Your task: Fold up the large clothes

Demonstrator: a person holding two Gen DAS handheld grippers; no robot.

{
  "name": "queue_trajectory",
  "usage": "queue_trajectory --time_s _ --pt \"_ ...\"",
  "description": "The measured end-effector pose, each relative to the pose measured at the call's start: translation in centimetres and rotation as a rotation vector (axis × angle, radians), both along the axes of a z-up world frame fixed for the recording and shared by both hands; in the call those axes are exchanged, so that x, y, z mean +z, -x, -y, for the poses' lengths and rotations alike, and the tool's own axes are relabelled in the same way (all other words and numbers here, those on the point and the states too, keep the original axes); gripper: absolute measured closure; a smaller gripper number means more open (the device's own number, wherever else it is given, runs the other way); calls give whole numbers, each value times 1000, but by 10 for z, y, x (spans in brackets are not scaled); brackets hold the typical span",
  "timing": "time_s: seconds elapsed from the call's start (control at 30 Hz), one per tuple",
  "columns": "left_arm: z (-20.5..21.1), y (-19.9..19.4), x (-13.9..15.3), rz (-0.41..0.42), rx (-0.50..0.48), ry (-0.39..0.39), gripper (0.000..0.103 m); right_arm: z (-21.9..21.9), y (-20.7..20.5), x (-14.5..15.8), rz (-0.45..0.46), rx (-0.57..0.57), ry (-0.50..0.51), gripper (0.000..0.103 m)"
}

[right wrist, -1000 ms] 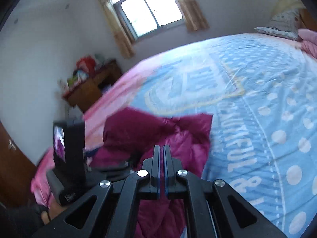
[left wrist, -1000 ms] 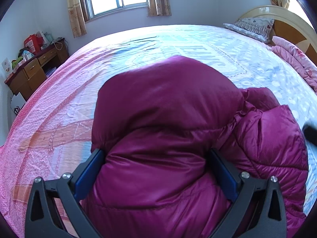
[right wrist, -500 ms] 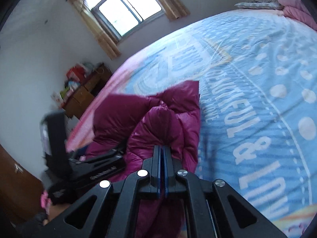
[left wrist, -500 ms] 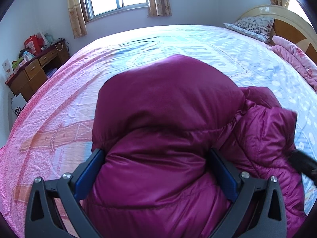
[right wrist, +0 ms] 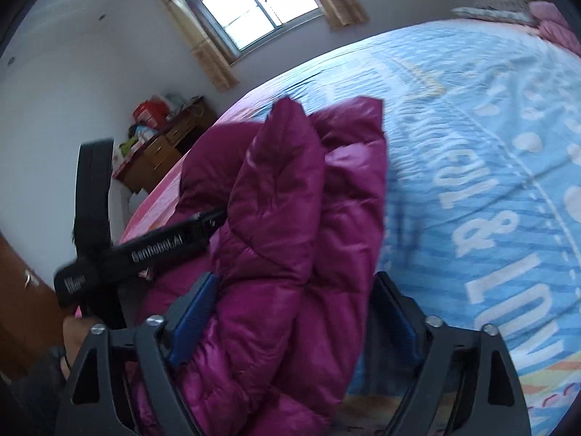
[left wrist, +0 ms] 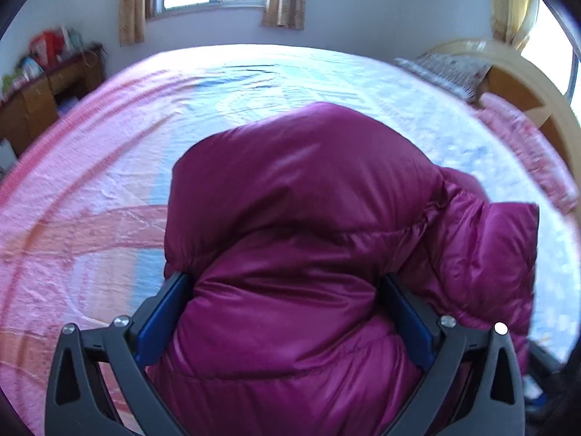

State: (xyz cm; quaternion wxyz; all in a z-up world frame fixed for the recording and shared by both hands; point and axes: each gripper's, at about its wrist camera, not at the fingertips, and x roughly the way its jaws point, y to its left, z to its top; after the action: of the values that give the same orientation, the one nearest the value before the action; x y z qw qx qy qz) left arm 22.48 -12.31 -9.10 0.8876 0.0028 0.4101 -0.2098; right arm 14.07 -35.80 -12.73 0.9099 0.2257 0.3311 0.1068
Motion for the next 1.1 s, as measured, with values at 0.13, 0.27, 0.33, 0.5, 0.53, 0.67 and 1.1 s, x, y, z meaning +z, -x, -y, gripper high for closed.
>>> queue_trajectory --time_s 0.13,0.27,0.33,0.5,0.53,0.67,1.1 --pt "-47 -5 9 -85 -24 275 0 -2 1 -2 12 6 32 33" --pt "-100 4 12 -126 66 407 0 -6 5 -4 38 13 30 40" --pt "-115 13 5 -156 74 450 0 -6 6 -6 48 23 13 44" --pt "-93 35 -20 -159 -19 409 0 -7 6 -9 62 44 -9 51" --pt "-85 38 -20 -134 -49 386 0 -7 6 -9 60 43 -9 51" --pt "-84 35 -20 -175 -92 462 22 1 5 -12 17 24 -1 54" --pt "-97 60 16 -60 -27 293 56 -41 19 0 7 4 -97 74"
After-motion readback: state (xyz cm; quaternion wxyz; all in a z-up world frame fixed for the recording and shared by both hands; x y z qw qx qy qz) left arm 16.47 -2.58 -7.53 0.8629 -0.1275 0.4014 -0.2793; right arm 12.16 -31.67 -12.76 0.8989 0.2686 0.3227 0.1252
